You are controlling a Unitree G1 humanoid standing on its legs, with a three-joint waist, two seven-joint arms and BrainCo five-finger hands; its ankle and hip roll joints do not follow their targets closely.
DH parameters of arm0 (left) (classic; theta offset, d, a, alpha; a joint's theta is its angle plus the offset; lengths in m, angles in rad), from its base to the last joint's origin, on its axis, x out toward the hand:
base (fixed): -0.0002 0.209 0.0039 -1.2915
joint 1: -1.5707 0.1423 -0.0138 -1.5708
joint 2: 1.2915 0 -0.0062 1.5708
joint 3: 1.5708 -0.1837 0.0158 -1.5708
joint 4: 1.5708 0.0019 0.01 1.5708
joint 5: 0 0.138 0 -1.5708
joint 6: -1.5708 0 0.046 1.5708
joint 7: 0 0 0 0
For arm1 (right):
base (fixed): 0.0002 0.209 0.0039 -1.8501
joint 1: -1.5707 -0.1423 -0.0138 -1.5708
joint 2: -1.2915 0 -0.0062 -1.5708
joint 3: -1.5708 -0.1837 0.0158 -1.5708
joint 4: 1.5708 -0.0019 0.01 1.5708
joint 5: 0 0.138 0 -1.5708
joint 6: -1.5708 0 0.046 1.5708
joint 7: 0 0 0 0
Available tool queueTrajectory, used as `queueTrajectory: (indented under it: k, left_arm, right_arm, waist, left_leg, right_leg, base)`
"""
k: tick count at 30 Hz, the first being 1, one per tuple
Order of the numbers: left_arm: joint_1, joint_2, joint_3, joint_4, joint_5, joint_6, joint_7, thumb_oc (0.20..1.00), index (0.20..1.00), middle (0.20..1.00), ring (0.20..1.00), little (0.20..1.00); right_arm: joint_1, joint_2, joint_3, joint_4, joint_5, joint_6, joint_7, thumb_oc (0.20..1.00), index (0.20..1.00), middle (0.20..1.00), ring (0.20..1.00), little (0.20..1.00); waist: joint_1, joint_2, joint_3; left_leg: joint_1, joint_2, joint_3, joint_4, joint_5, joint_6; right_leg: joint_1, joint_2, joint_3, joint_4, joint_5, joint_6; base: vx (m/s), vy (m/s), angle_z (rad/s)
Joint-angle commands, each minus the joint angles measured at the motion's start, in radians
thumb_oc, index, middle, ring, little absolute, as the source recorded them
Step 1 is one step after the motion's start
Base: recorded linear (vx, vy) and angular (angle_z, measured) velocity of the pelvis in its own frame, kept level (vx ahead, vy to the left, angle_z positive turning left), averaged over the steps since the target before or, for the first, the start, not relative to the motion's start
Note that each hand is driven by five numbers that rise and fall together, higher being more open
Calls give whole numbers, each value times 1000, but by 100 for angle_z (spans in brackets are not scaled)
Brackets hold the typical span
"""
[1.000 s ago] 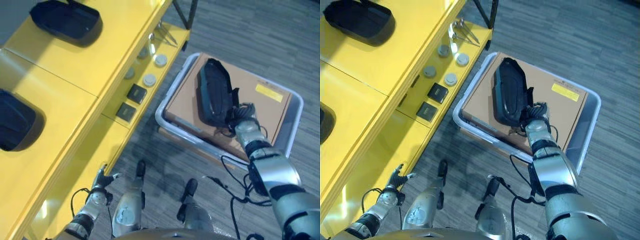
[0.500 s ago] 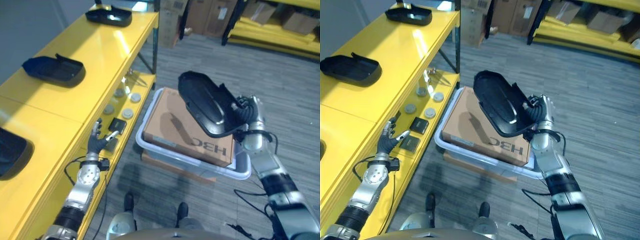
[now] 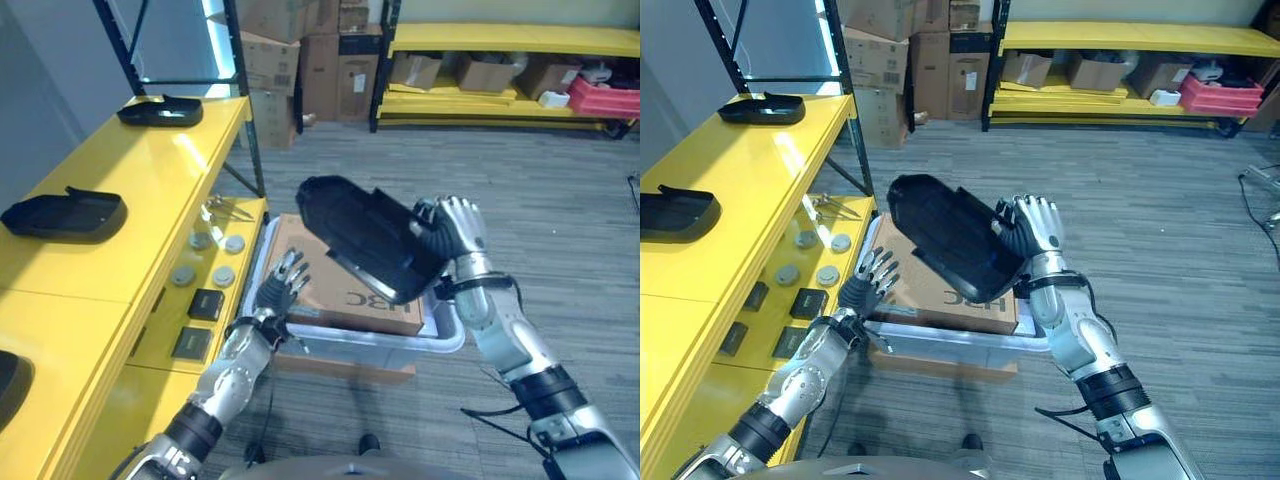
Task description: Move parts from the plastic box to the shelf.
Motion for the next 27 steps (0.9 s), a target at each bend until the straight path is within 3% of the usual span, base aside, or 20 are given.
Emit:
queueTrajectory:
  k: [1,8,20,27]
  left_arm:
    - [-78,6,-23,30,-32,-10,-39,1000,1000,1000,1000,1000]
    - [-129,-9,-73,53,18,-2,-39,1000,1000,1000,1000,1000]
    - [-176,-60,-115,125,68,-23,70,1000,1000,1000,1000,1000]
    - [-123,-44,-43,53,75,-59,69,1000,1000,1000,1000,1000]
  right_arm:
    - [-109,1,-37,-55,-27,-44,-20,200,200,200,200,200]
    - [-119,41,33,-96,-32,-69,-7,200,200,200,200,200]
    - [-152,77,121,-109,-73,-44,-27,200,200,200,200,200]
    - [-98,62,9,-36,-109,13,-121,200,200,200,200,200]
  waist:
    - [32,-26,-24]
    - [28,-28,-23]
    - [27,-28,-22]
    - [35,-34,-14]
  left_leg:
    - [39,26,-43,-1,-66,-17]
    - [40,28,-47,-1,-64,-20]
    - [37,25,-47,-1,-59,-20]
    - [33,25,-48,-1,-60,-18]
  right_leg:
    - [16,-18,-8,5,-42,37]
    - [25,-17,-15,6,-46,35]
    - [24,-16,-20,3,-42,33]
    - [18,-16,-19,3,-37,36]
  base:
    - [0,0,0]
    - [-2,-1,1]
    - [0,0,0]
    - [0,0,0]
